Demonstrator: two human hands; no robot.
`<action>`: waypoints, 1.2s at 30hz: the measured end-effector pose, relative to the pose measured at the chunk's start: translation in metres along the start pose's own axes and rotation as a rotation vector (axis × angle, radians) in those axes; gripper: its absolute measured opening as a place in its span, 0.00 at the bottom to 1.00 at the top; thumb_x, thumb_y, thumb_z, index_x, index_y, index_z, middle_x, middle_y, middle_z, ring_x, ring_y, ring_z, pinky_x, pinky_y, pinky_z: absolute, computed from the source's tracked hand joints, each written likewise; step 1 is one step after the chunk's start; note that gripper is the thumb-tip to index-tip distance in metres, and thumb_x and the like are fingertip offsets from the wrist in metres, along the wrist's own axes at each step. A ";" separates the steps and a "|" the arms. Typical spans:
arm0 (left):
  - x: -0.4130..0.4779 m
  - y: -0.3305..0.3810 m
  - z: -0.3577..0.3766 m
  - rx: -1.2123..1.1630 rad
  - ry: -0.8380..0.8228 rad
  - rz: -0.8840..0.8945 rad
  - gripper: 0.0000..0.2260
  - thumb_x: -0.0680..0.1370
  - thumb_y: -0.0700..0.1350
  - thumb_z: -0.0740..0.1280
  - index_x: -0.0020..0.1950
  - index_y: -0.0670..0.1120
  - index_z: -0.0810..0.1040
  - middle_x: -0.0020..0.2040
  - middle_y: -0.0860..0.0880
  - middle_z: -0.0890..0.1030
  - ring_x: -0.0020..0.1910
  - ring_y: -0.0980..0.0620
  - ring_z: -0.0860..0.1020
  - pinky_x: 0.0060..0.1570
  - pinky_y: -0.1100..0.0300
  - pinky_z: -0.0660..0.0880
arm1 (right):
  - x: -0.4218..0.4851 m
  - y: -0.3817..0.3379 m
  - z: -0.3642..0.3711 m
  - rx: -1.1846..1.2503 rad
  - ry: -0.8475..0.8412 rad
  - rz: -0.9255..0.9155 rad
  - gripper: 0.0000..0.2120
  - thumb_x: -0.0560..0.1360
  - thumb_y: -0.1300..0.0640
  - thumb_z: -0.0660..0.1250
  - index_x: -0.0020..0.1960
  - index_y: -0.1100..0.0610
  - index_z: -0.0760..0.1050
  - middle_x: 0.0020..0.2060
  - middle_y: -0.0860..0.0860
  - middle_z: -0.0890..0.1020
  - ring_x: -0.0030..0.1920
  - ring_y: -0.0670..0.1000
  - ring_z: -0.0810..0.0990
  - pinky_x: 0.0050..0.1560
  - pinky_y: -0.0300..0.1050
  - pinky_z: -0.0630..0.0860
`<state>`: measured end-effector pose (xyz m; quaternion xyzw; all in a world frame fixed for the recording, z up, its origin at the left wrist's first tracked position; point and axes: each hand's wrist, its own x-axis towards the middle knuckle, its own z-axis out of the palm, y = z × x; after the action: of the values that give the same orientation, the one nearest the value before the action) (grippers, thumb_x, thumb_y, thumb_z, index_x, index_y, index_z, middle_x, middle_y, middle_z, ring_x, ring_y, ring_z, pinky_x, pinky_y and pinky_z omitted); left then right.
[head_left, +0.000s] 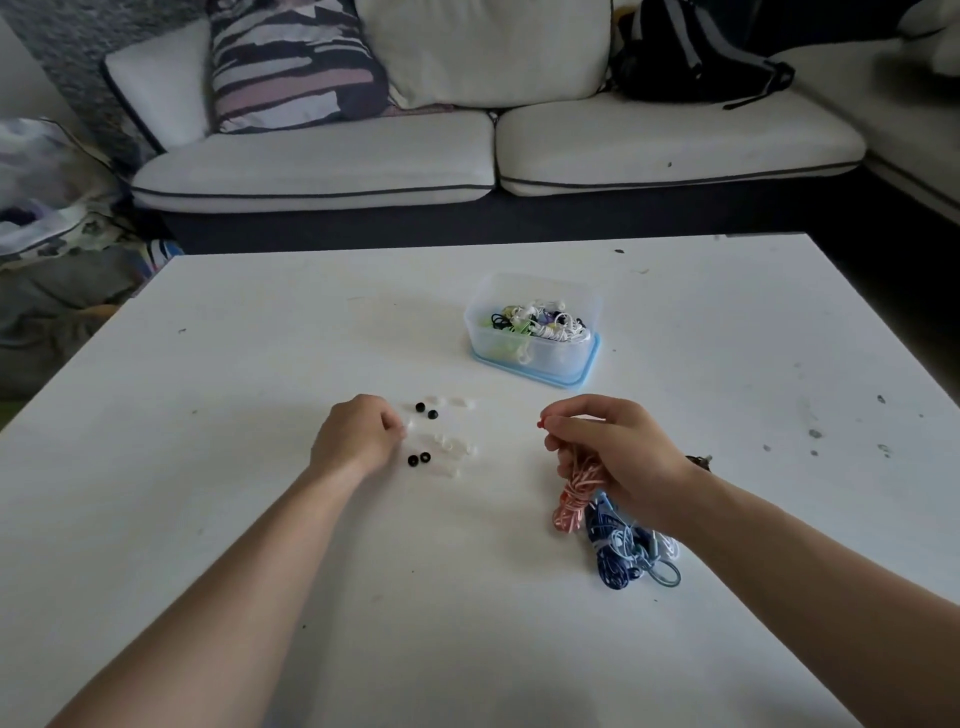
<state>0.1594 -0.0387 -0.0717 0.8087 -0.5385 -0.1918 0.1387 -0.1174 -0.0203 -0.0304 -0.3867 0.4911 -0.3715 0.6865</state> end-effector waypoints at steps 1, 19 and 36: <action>-0.001 0.001 0.001 0.028 -0.010 0.005 0.09 0.75 0.46 0.68 0.34 0.50 0.78 0.36 0.53 0.81 0.37 0.49 0.77 0.40 0.58 0.74 | -0.001 -0.001 0.000 0.003 0.000 0.003 0.02 0.76 0.68 0.69 0.47 0.66 0.80 0.34 0.59 0.80 0.28 0.52 0.75 0.30 0.42 0.75; -0.118 0.084 -0.048 -1.171 -0.324 -0.015 0.07 0.73 0.32 0.71 0.44 0.43 0.84 0.37 0.47 0.83 0.38 0.52 0.81 0.43 0.65 0.78 | -0.040 -0.023 0.015 -0.012 -0.153 -0.138 0.05 0.76 0.63 0.71 0.50 0.64 0.81 0.41 0.60 0.84 0.36 0.55 0.80 0.41 0.47 0.79; -0.112 0.101 -0.049 -1.420 -0.488 0.011 0.08 0.67 0.33 0.70 0.42 0.43 0.83 0.43 0.43 0.85 0.41 0.50 0.85 0.43 0.64 0.81 | -0.054 -0.034 0.020 0.033 -0.114 -0.204 0.03 0.75 0.68 0.69 0.46 0.64 0.81 0.37 0.58 0.81 0.33 0.56 0.79 0.36 0.47 0.78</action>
<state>0.0607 0.0271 0.0335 0.4564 -0.3048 -0.6662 0.5049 -0.1154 0.0168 0.0253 -0.4439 0.4031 -0.4250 0.6781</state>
